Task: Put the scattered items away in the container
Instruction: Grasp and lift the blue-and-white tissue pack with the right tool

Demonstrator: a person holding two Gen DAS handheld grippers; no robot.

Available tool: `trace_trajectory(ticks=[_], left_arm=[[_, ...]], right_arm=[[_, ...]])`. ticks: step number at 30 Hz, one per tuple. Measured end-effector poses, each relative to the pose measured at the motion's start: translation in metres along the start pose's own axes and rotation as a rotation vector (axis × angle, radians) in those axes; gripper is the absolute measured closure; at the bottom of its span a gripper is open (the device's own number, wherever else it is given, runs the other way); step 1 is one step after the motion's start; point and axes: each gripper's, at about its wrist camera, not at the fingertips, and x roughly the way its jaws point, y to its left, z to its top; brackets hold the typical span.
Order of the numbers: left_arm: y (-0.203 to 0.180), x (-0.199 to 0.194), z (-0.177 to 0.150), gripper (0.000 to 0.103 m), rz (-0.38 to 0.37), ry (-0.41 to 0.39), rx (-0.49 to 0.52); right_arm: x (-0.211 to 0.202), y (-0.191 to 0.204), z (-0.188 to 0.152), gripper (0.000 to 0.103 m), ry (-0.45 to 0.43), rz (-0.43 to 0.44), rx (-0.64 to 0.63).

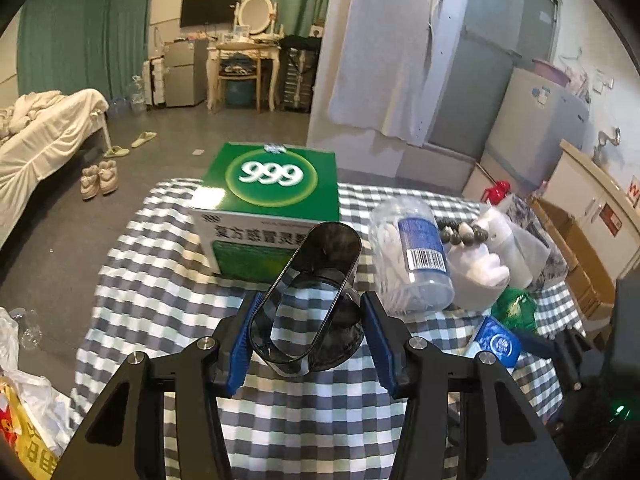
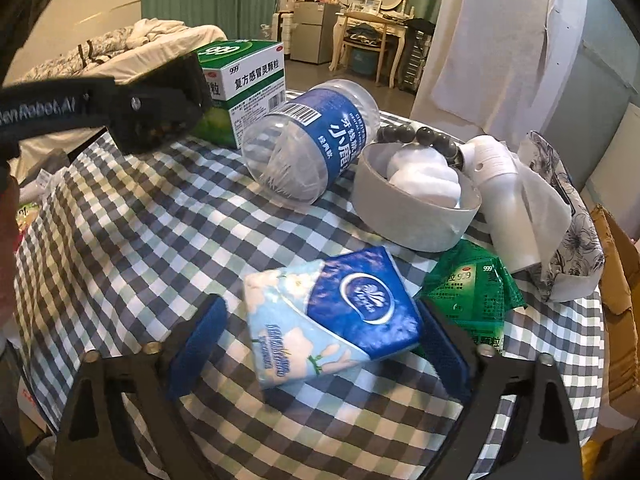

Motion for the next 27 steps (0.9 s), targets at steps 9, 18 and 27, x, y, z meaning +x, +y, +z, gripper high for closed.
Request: trace_trajectory(ticks=[9, 18, 27], left_arm=[[-0.004, -0.015, 0.003, 0.052, 0.047, -0.045, -0.004], [-0.005, -0.032, 0.009, 0.052, 0.058, -0.083, -0.012], [-0.025, -0.051, 0.017, 0.052, 0.064, -0.138, 0.007]], right_arm=[[-0.001, -0.006, 0.003, 0.022, -0.008, 0.021, 0.041], [-0.032, -0.029, 0.005, 0.022, -0.112, 0.022, 0.089], [-0.084, -0.043, 0.01, 0.022, -0.239, -0.009, 0.125]])
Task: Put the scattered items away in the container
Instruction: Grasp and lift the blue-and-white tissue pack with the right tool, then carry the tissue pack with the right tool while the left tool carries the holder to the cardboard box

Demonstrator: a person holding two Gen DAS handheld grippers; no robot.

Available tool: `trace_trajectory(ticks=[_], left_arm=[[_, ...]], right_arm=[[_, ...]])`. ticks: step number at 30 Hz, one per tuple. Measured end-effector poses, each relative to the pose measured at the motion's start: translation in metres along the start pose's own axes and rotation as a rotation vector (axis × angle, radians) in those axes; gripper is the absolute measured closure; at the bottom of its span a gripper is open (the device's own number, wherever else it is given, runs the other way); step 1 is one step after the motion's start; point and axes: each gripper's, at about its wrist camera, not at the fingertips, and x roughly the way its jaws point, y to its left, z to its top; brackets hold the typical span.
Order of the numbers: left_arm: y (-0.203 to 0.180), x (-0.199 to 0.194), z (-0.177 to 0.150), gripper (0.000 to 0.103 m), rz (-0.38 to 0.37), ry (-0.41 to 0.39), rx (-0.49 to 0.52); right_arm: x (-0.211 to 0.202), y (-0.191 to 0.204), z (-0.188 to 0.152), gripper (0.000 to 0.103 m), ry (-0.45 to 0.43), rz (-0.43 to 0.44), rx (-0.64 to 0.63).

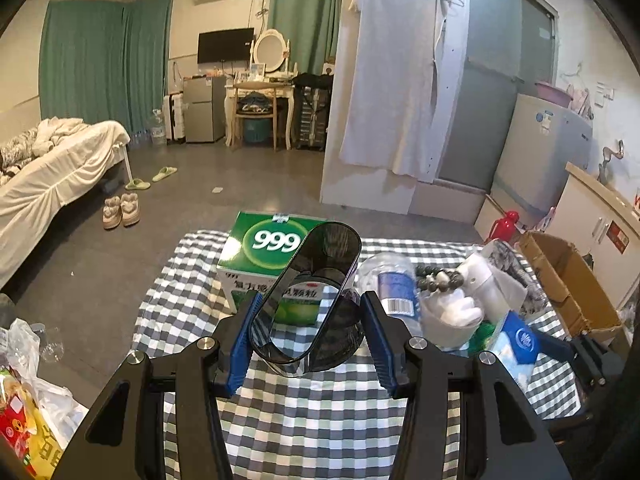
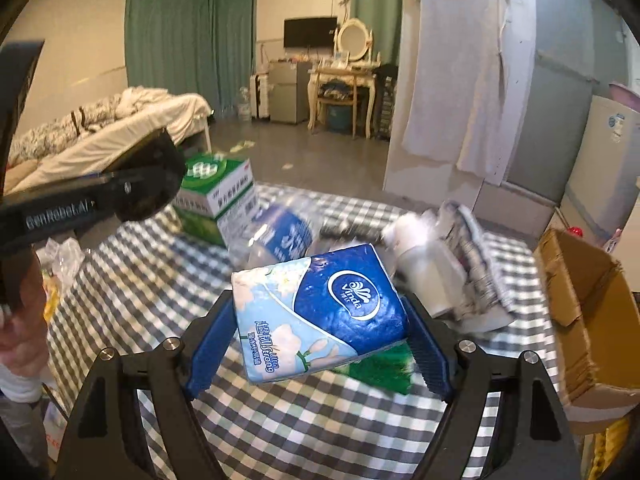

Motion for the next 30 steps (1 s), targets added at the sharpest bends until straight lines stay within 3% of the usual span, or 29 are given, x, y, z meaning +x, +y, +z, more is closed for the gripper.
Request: trace_trajectory(ticks=[17, 30], left_arm=[[-0.03, -0.038, 0.022, 0.052, -0.006, -0.086, 0.028], [-0.052, -0.041, 0.031, 0.051, -0.024, -0.102, 0.054]], right_arm=[[-0.084, -0.039, 0.035, 0.022, -0.221, -0.086, 0.082], [-0.101, -0.07, 0.045, 0.022, -0.248, -0.148, 0.125]])
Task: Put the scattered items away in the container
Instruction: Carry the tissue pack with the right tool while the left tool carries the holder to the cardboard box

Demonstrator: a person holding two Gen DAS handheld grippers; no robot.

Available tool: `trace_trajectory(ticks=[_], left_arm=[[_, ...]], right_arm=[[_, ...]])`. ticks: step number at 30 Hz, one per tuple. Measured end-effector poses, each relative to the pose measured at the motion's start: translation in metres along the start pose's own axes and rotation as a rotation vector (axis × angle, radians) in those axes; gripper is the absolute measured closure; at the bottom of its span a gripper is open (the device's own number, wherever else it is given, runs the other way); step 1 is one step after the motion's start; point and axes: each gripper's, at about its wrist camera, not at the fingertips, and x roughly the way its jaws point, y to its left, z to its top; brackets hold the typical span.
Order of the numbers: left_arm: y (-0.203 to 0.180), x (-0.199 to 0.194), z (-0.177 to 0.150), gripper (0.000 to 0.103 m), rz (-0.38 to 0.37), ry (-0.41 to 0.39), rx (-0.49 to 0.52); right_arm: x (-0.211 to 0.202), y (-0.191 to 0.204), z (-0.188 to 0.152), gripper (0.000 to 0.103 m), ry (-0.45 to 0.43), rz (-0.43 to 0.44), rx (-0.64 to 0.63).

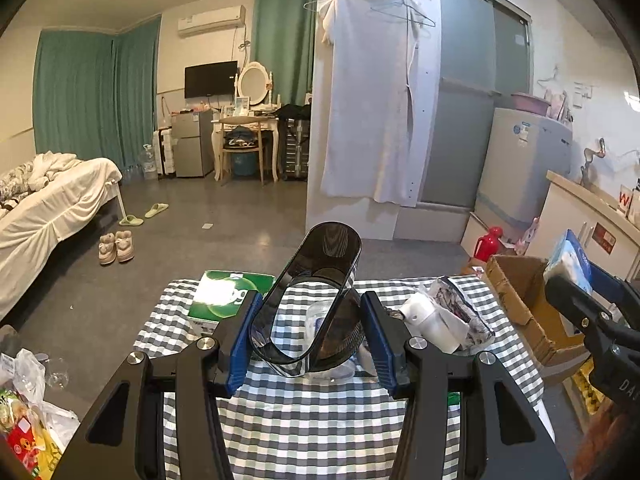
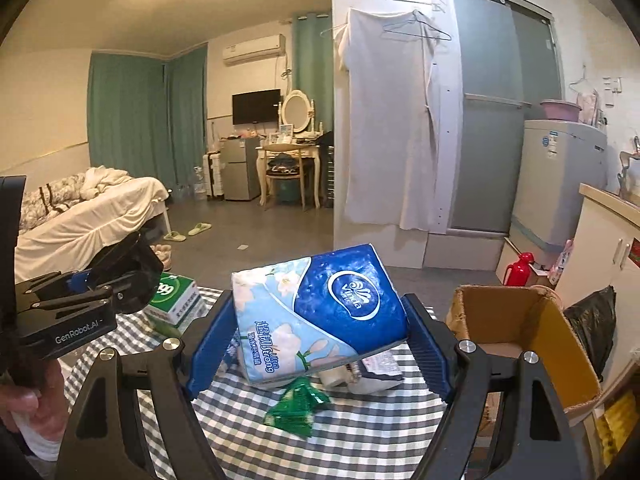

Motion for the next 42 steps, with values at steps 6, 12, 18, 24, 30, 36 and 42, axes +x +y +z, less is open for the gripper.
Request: trace_trajectory(ticks=[6, 12, 18, 24, 30, 36, 42], left_arm=[[-0.021, 0.007, 0.003, 0.051, -0.034, 0.001, 0.023], [-0.046, 0.017, 0.007, 0.051, -0.092, 0.014, 0.038], [-0.076, 0.026, 0.013, 0.051, -0.149, 0.022, 0.072], [-0.107, 0.036, 0.017, 0.051, -0.204, 0.008, 0.099], [-0.145, 0.04, 0.02, 0.051, -0.272, 0.012, 0.142], [-0.18, 0.04, 0.025, 0.051, -0.338, 0.002, 0.173], [-0.216, 0.044, 0.025, 0.051, -0.407, 0.008, 0.214]], right_arm=[[-0.003, -0.022, 0.004, 0.022, -0.001, -0.06, 0.018], [-0.006, -0.053, 0.008, 0.022, 0.004, -0.141, 0.045], [-0.013, -0.088, 0.009, 0.022, 0.019, -0.208, 0.086], [-0.02, -0.124, 0.013, 0.022, 0.032, -0.287, 0.092], [-0.019, -0.159, 0.012, 0.022, 0.058, -0.368, 0.106], [-0.018, -0.194, 0.004, 0.022, 0.097, -0.433, 0.132], [-0.016, -0.225, -0.013, 0.022, 0.15, -0.478, 0.154]])
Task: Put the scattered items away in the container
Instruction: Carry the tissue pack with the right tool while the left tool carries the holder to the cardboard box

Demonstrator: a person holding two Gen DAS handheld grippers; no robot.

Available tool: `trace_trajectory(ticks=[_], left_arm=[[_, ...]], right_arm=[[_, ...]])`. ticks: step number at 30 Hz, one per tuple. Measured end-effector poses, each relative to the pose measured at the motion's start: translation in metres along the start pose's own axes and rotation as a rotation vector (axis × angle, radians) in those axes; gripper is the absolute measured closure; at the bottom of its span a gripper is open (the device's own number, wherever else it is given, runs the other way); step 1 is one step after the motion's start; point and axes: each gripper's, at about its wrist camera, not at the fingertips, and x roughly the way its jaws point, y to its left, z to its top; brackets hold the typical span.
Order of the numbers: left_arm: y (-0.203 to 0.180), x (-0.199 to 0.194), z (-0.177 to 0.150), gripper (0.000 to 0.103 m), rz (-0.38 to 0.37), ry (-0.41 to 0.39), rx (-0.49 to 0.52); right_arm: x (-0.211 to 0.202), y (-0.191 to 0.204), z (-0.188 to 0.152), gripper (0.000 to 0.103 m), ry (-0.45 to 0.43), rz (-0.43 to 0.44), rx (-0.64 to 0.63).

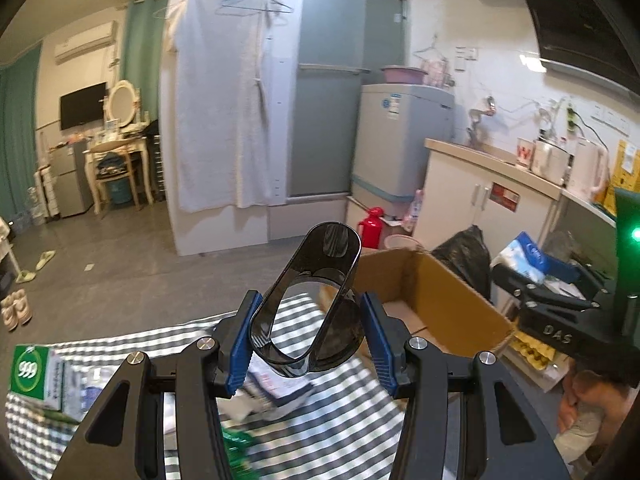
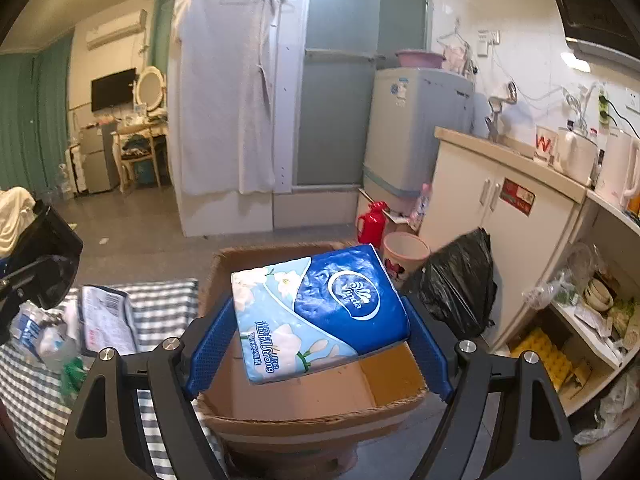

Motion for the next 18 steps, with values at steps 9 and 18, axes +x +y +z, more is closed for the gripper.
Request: trace_trajectory(ticks=[9, 18], left_arm=[[-0.035, 0.04, 0.01, 0.051, -0.073, 0.055, 0.032], [-0.054, 0.086, 0.019, 0.051, -0.121, 0.14, 0.034]], right_arm=[[0.053, -0.008, -0.014, 0.022, 0.127, -0.008, -0.044], [0.094, -0.003, -0.035, 0.022, 0.269, 0.018, -0.081]])
